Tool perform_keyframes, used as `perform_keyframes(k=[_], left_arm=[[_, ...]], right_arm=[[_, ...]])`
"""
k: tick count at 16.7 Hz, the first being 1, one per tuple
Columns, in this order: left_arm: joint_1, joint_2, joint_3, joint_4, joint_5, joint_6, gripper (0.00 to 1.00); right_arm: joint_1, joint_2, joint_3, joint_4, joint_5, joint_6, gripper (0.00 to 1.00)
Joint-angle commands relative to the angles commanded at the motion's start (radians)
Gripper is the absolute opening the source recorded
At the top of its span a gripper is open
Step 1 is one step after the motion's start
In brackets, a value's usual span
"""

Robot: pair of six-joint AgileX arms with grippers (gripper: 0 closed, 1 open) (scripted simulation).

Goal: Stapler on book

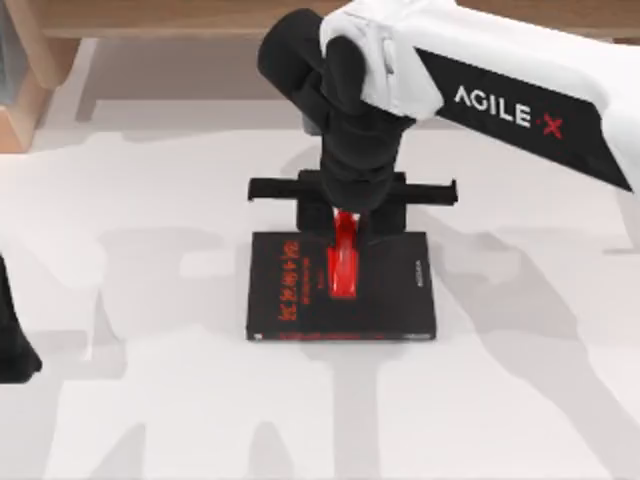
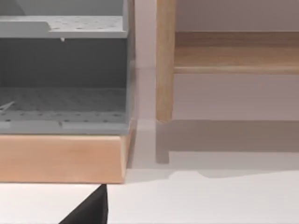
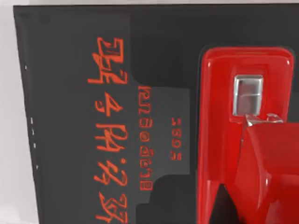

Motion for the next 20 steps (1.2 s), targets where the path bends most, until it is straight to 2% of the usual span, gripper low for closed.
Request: perform_keyframes(k=[8,20], left_arm=[[0.0,0.0,0.0,0.0,0.0,0.0,1.0],[0.0,0.0,0.0,0.0,0.0,0.0,1.0]], right_arm=[[0.003,0.025,-0.062,0.085,0.001,-0.001,0.0],[0.003,0.025,-0.062,0.085,0.001,-0.001,0.9]])
